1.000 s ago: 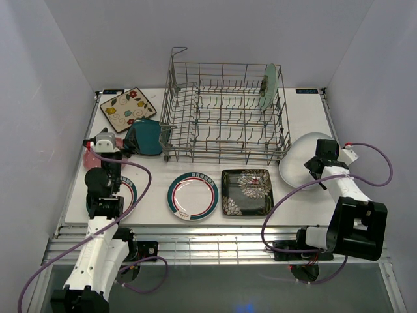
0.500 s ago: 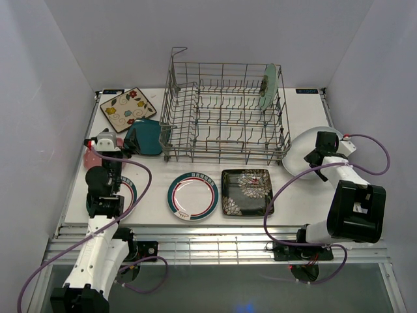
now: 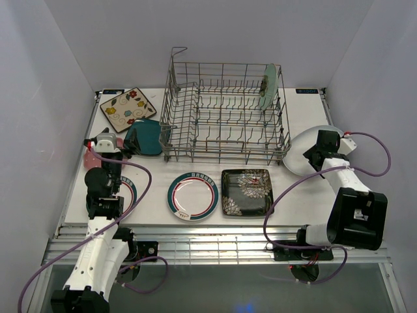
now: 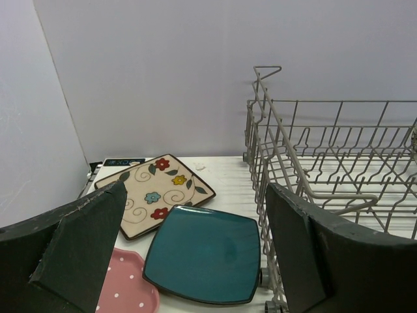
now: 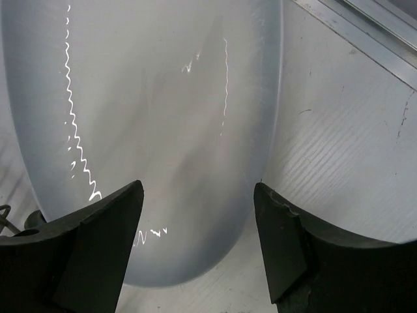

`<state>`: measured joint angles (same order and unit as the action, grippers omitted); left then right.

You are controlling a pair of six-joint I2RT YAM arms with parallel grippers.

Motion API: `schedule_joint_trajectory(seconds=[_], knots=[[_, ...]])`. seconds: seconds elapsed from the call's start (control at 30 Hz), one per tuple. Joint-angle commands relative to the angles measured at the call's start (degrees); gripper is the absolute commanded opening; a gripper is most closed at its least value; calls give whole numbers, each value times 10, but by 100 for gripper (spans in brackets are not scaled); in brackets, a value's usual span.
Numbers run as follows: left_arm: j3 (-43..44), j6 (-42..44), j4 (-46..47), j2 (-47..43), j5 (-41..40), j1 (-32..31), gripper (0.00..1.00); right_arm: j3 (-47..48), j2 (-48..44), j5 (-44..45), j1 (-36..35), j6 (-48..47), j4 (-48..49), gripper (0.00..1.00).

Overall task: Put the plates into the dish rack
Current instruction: Move the plate to the center of the board.

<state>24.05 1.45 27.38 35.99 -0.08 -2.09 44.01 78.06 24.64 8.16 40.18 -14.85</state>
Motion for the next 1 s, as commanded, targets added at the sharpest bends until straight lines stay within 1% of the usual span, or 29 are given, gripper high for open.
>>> schedule_joint_trajectory(seconds=[0.0,0.17,0.27,0.37,0.5,0.6,0.77,0.97], knots=[[7,-4,-2,-5,20,0,98,-13,-41,-7,-3,12,2,75],[12,-2,-9,-7,41,0,98,-21,-76,-11,-3,16,-10,76],[17,0,-19,-5,60,0,98,-20,-89,1,-2,12,-20,78],[27,2,-34,-3,82,0,98,-30,-101,-6,-2,13,-22,82],[40,2,-52,-5,103,0,98,-41,-98,-12,2,23,-23,84],[43,4,-56,-8,105,0,98,-47,-86,-36,15,24,-18,85],[49,6,-61,-14,108,0,98,-61,-70,-68,45,20,6,85],[47,9,-61,-18,114,0,98,-67,-68,-75,53,33,17,86]])
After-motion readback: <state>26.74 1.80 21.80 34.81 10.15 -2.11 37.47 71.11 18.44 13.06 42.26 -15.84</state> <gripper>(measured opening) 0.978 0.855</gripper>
